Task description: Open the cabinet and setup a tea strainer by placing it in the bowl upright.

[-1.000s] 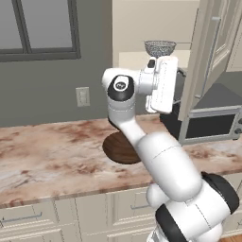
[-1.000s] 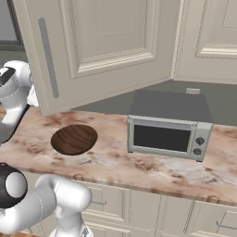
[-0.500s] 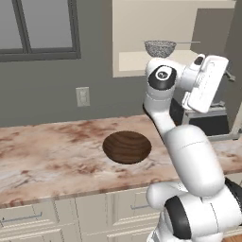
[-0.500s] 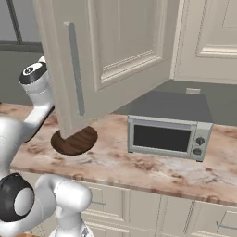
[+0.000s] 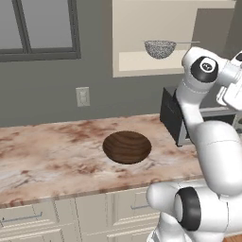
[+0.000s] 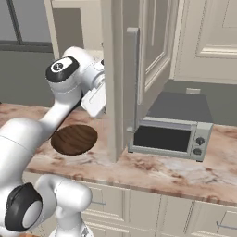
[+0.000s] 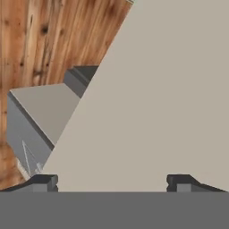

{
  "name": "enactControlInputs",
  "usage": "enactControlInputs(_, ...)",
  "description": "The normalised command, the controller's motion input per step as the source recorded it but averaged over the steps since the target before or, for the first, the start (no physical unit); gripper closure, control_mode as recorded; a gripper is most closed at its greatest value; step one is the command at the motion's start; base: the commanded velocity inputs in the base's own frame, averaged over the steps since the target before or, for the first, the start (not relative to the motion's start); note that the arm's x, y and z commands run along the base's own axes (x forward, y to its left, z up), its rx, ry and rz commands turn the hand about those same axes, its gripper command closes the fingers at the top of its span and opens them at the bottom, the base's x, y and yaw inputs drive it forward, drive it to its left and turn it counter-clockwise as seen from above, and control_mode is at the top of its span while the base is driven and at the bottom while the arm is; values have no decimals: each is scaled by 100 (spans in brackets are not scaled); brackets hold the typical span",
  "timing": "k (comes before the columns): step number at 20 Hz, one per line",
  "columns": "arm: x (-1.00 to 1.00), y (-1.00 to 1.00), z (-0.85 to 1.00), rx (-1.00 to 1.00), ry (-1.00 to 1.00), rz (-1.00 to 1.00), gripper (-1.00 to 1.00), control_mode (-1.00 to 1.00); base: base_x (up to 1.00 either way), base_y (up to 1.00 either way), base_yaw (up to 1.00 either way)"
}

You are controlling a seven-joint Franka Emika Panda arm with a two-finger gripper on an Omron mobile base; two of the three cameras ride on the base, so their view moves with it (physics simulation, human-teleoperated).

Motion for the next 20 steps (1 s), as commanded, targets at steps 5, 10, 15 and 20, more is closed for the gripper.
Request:
enactControlInputs(5,0,-61,0,3,0,3,-100,-100,0,0,0)
enactControlInputs(10,0,22,-4,0,0,1,-100,-100,0,0,0)
enactControlInputs(15,0,100,-20,1,-17,0,-100,-100,0,0,0)
enactControlInputs(20,13,64,-14,22,-36,0,-100,-100,0,0,0)
